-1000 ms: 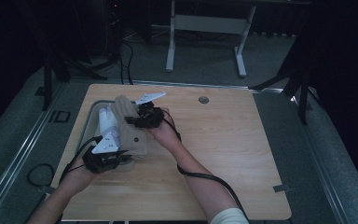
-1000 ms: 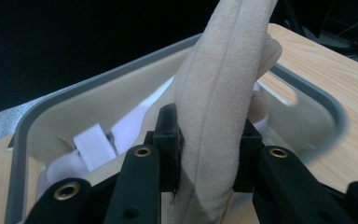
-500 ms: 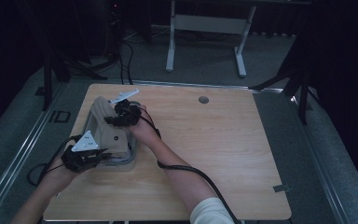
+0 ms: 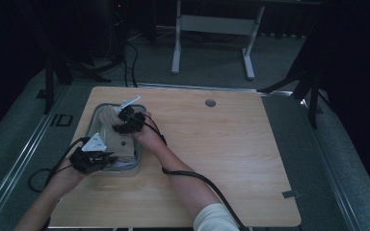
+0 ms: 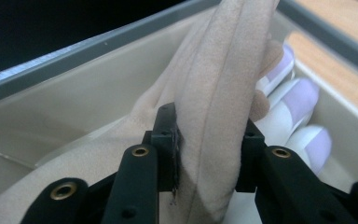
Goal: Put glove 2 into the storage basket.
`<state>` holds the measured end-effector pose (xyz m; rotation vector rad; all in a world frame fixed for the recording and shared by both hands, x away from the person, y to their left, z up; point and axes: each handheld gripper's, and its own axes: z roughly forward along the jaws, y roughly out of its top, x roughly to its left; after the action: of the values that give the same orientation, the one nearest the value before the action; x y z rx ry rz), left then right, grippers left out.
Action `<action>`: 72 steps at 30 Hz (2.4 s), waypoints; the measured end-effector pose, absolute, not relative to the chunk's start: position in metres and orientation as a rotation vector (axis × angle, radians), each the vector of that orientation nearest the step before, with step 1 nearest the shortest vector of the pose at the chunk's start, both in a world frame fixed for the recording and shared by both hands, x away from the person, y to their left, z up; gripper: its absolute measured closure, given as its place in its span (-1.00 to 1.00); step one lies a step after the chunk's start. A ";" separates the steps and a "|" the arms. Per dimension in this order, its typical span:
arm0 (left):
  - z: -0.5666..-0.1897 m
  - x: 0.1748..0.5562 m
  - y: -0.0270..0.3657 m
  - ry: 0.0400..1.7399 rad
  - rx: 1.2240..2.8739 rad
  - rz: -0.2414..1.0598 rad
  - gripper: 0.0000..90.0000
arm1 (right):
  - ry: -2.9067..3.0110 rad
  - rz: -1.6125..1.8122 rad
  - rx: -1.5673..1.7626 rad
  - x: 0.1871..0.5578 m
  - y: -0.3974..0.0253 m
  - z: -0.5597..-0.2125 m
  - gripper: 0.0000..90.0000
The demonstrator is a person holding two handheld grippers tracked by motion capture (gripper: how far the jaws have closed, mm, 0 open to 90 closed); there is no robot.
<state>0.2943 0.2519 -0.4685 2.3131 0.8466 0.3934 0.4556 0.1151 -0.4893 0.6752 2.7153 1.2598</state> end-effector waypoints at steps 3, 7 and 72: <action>-0.473 0.298 0.249 0.857 2.324 0.377 0.82 | 2.731 1.277 0.715 0.459 0.112 -0.490 0.44; -0.476 0.299 0.248 0.862 2.329 0.347 0.81 | 2.705 1.320 0.718 0.456 0.106 -0.485 0.14; -0.498 0.274 0.123 0.636 2.052 0.152 -0.67 | 2.662 1.360 0.654 0.395 -0.085 -0.506 -0.64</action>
<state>0.2739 0.1228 -0.4977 2.0522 0.6361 0.1517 0.3947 -0.0851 -0.5055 0.6536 2.6625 1.3597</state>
